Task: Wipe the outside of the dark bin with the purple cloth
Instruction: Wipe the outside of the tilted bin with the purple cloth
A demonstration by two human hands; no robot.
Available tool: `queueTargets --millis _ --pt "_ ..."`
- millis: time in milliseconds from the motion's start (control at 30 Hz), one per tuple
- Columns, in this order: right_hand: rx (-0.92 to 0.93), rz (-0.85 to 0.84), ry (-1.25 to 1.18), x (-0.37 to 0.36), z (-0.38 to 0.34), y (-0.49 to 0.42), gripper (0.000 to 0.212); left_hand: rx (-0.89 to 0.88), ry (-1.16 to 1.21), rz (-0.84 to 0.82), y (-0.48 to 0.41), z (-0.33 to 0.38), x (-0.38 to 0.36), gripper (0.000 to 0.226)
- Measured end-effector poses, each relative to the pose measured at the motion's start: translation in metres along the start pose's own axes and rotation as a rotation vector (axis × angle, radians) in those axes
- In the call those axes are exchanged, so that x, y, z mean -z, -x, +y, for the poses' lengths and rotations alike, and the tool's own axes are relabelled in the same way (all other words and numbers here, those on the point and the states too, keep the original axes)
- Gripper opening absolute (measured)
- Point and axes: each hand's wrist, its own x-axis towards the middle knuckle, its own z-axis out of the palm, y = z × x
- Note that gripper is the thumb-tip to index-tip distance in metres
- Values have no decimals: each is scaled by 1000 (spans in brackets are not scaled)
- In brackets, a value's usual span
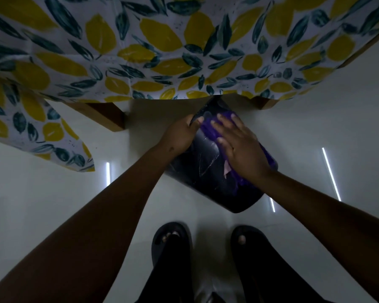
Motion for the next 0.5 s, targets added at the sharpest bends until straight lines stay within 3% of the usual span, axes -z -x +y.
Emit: queueTargets --millis 100,167,333,500 --pt "-237 -4 -216 4 11 -18 47 5 -5 18 0 1 -1 39" --pt "-235 9 -204 2 9 -16 46 11 -19 24 1 -1 -2 40" --pt "33 -48 157 -7 -23 23 47 26 -54 32 1 -7 -2 43" --pt "605 -277 401 -23 -31 66 66 34 -16 17 0 -2 -3 41"
